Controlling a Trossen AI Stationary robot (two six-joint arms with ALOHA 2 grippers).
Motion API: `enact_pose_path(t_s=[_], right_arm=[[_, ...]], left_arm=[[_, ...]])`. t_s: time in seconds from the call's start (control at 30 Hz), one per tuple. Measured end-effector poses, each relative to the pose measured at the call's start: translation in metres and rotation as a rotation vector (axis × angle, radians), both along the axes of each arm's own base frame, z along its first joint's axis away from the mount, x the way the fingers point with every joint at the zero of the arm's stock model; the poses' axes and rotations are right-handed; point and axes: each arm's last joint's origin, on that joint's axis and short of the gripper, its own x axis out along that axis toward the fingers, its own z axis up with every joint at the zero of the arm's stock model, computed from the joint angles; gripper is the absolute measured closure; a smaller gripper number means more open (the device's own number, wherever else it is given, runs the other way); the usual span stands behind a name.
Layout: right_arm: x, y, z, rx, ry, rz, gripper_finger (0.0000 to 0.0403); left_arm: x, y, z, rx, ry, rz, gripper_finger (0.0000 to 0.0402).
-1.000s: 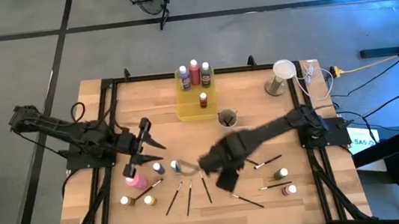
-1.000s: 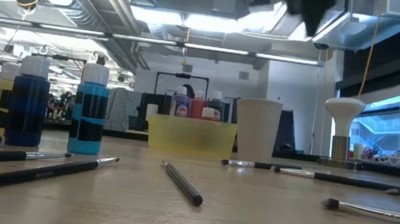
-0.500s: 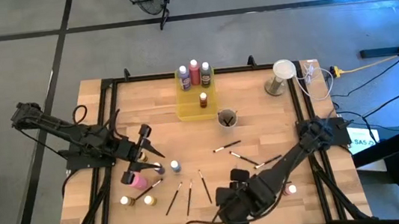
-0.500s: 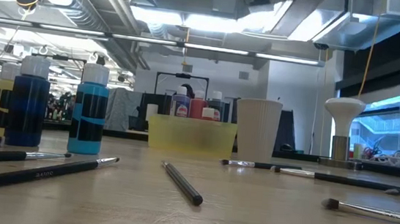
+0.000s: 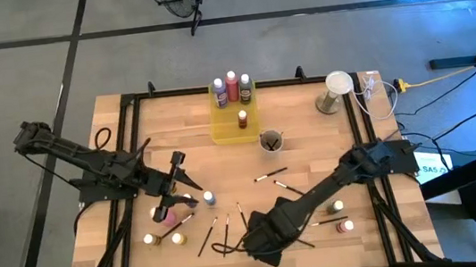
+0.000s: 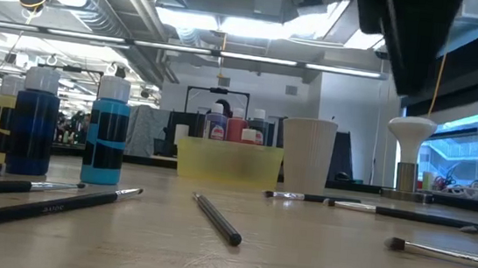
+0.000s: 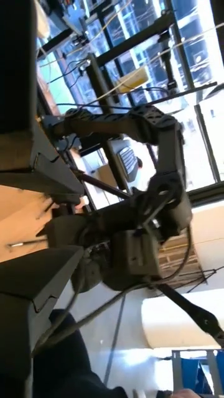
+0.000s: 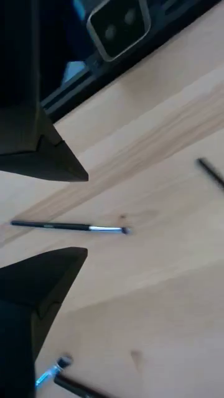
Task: Pick & Place Paint Supplies
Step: Put the black paintbrush into the white cup
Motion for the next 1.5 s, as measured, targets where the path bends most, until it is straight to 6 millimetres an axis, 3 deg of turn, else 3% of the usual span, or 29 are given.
enact_pose_path(t_s=[0.67, 1.5], right_arm=[[0.003, -0.01, -0.054, -0.039, 0.071, 0.112, 0.0218], [0.006, -0.009, -0.065, -0.004, 0.034, 0.134, 0.0218]], left_arm=[[0.002, -0.001, -0.004, 0.015, 0.031, 0.0, 0.0261], [0.001, -0.001, -0.006, -0.03, 0.067, -0.009, 0.0261]])
